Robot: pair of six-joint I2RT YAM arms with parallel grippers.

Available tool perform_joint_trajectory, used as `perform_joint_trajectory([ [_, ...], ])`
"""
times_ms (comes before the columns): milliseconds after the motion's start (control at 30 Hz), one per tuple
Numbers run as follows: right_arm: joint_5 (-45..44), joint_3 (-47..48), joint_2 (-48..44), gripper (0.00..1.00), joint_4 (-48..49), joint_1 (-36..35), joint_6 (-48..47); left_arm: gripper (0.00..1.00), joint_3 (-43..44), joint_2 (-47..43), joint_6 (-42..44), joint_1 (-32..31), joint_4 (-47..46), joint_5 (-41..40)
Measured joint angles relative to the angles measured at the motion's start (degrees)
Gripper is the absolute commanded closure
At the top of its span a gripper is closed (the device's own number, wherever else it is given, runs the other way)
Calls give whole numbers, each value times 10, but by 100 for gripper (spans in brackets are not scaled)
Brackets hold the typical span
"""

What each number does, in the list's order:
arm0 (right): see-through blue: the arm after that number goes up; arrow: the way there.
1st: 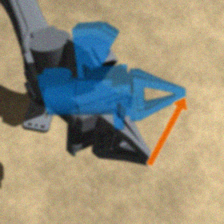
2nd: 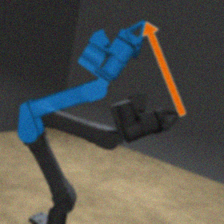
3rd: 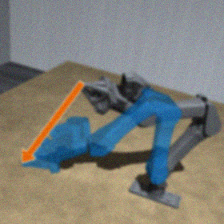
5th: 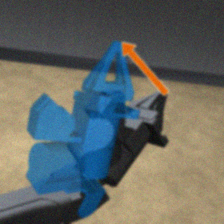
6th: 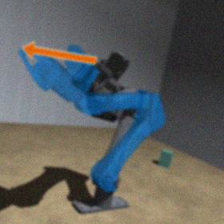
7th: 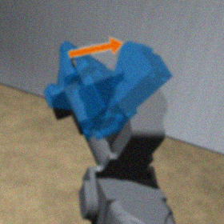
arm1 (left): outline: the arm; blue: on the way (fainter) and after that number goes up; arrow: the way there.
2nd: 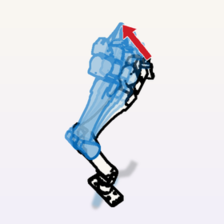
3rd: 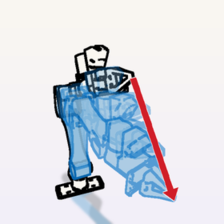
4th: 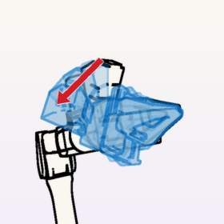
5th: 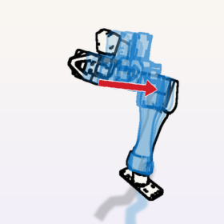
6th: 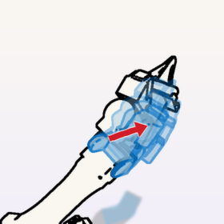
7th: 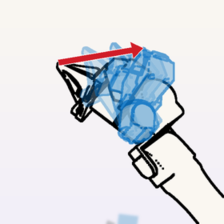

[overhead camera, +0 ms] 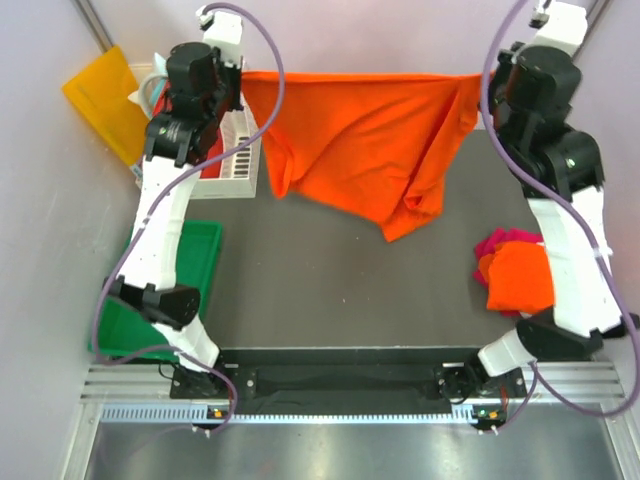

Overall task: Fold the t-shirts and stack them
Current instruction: Flatten out the tshirt

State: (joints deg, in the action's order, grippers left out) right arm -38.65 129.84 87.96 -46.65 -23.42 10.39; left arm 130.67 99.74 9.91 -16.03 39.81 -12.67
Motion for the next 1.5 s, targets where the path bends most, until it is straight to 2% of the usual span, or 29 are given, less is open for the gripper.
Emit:
perform_joint_trajectory([
  [100, -2, -56, -68, 100, 13, -22, -14, 100, -41, -64, -10, 0, 0, 15],
  [300, -43, -178, -233, 100, 16, -122, -39, 100, -187, -306, -43, -1, 0, 66],
  [467, -62, -197, -304, 100, 3, -166, -50, 100, -240, -449, -51, -5, 10, 124],
  [567, -63, -166, -301, 100, -7, -171, -64, 100, -235, -479, -52, -6, 18, 150],
  [767, -79, -123, -267, 100, 2, -172, -98, 100, -240, -458, -49, -6, 23, 143],
  [967, -111, -245, -261, 100, 54, -160, -107, 100, -349, -454, -28, -4, 9, 98],
  [1000, -103, -288, -217, 100, 66, -120, -106, 100, -413, -418, -11, -1, 1, 71],
  [1033, -88, -289, -200, 100, 60, -104, -96, 100, -417, -388, -7, -1, -2, 66],
  [1133, -32, -213, -104, 100, 68, 16, -53, 100, -376, -286, -4, -1, -48, 74],
  [1267, -17, -55, 75, 100, 82, 74, -38, 100, -197, -59, -7, 3, -91, 63],
  [1367, -3, 16, 148, 100, 86, 84, -38, 100, 2, 114, -15, 10, -75, 52],
  [1433, 12, 42, 169, 100, 93, 87, -38, 100, 83, 178, -17, 14, -70, 46],
  [1500, 25, 54, 170, 100, 96, 86, -38, 100, 108, 201, -16, 17, -74, 42],
])
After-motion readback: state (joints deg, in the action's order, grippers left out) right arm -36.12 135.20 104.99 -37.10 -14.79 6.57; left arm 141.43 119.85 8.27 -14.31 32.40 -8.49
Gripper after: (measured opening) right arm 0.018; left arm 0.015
